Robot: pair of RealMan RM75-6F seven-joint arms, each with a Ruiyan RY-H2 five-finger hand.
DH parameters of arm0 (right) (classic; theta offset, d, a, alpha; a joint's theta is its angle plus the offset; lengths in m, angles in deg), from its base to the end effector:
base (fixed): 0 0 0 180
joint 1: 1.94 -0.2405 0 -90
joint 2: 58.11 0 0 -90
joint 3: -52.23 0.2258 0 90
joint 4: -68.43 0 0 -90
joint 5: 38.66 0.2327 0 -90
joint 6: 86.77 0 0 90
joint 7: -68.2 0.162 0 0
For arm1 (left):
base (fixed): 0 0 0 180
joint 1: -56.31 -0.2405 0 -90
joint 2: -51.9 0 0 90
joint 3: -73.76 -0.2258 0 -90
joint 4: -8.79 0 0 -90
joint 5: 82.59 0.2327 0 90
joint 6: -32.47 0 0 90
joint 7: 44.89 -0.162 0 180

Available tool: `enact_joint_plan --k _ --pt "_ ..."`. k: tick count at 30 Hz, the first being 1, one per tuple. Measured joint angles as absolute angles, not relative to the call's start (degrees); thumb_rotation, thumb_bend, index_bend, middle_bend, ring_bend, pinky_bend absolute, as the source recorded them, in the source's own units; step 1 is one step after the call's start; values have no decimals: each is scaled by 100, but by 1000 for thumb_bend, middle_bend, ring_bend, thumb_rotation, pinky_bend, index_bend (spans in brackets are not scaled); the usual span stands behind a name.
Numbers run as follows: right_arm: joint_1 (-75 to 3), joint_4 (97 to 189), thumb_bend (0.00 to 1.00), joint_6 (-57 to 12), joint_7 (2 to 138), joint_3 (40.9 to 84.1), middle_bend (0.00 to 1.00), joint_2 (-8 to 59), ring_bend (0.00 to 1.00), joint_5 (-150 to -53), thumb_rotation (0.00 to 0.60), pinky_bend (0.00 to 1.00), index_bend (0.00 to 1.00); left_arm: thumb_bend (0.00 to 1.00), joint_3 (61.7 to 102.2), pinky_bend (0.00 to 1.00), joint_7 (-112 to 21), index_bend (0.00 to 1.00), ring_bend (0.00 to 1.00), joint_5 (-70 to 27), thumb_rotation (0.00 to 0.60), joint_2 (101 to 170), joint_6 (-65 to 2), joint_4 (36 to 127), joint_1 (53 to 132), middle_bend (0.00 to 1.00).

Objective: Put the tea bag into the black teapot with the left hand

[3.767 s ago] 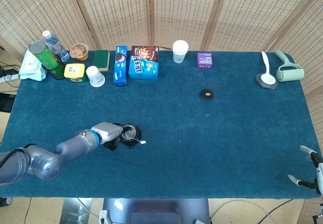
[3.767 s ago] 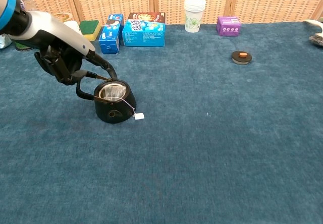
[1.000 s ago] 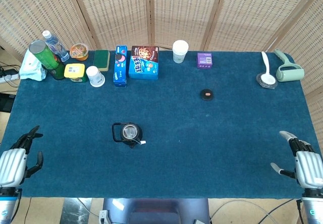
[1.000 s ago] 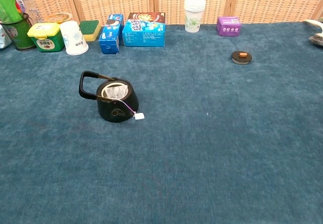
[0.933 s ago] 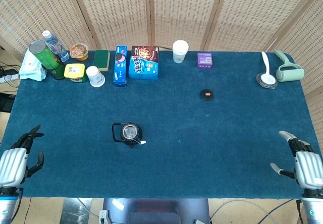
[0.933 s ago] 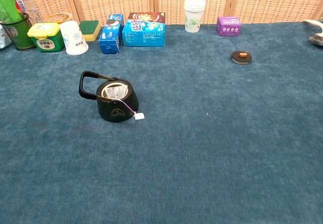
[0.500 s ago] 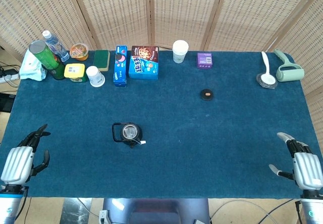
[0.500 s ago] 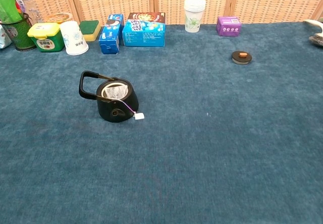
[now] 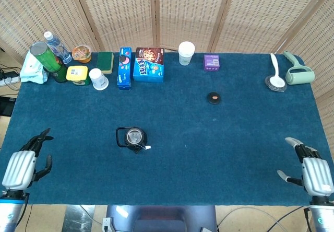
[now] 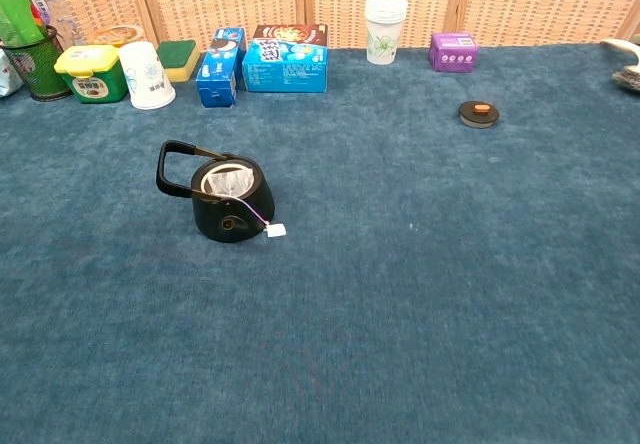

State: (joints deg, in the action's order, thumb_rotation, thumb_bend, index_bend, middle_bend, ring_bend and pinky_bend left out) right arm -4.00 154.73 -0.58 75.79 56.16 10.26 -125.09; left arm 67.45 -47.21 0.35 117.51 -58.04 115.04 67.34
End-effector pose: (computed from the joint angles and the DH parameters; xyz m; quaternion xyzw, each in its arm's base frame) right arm -0.3123 -0.1889 0.1188 0.5565 -0.4186 0.4179 0.5835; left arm -0.2342 0.1830 0.0928 -0.5721 -0.4574 -0.4388 0.5205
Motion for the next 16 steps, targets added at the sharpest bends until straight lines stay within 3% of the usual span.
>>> enact_joint_plan --k 16 --pt "-381 15466 104 -13 7602 5586 222 1012 299 -12542 600 232 181 645 6959 275 -4745 0 157 108 600 11693 -5652 11543 6543 241"
